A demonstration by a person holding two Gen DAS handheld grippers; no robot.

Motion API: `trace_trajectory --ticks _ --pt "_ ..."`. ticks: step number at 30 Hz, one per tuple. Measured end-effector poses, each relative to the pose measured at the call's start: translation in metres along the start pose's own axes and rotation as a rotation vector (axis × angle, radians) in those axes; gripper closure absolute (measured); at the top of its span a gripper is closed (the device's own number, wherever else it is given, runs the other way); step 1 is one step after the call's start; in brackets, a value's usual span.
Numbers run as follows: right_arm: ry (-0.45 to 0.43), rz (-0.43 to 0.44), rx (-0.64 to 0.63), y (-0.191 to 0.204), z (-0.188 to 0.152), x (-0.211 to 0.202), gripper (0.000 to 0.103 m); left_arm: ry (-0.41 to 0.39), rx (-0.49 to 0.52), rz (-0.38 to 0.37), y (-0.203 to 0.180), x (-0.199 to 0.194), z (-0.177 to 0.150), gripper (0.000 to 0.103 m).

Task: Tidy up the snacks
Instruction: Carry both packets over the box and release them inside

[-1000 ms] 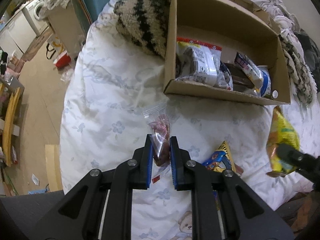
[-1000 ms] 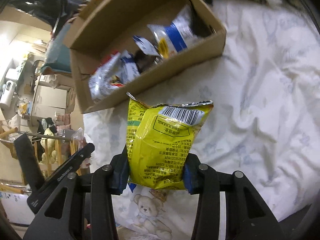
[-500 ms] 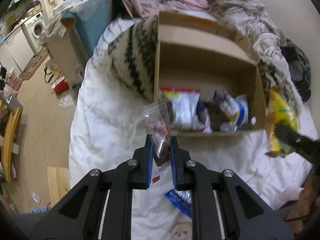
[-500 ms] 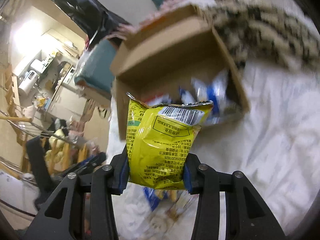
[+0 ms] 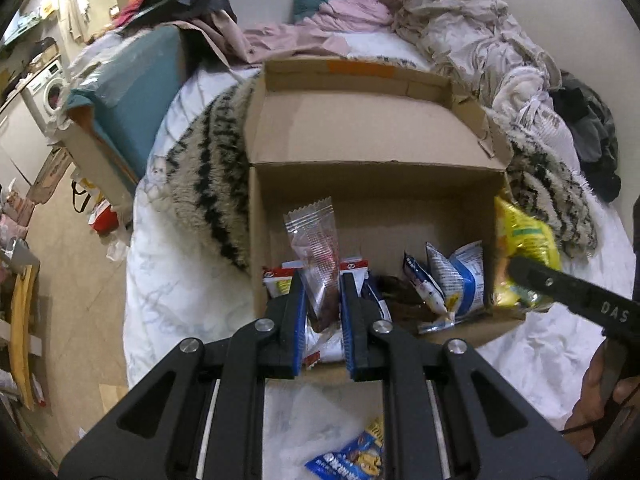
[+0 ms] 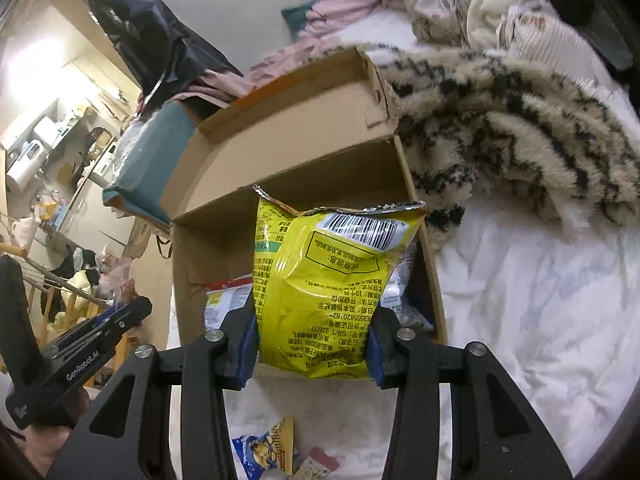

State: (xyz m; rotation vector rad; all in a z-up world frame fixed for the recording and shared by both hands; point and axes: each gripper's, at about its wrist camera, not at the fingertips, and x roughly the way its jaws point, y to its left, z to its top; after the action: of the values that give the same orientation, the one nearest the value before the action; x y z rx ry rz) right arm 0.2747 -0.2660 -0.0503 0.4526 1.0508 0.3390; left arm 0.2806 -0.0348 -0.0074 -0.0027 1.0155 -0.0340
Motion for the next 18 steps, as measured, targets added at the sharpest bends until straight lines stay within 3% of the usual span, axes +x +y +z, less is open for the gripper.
trace_trajectory --ticks 8,18 --pt "0.108 -0.012 0.016 -0.003 0.007 0.042 0.058 0.076 0.038 0.030 -0.016 0.054 0.012 0.090" --pt "0.093 0.065 0.147 -0.015 0.022 0.051 0.056 0.079 0.042 0.065 -0.022 0.077 0.028 0.089"
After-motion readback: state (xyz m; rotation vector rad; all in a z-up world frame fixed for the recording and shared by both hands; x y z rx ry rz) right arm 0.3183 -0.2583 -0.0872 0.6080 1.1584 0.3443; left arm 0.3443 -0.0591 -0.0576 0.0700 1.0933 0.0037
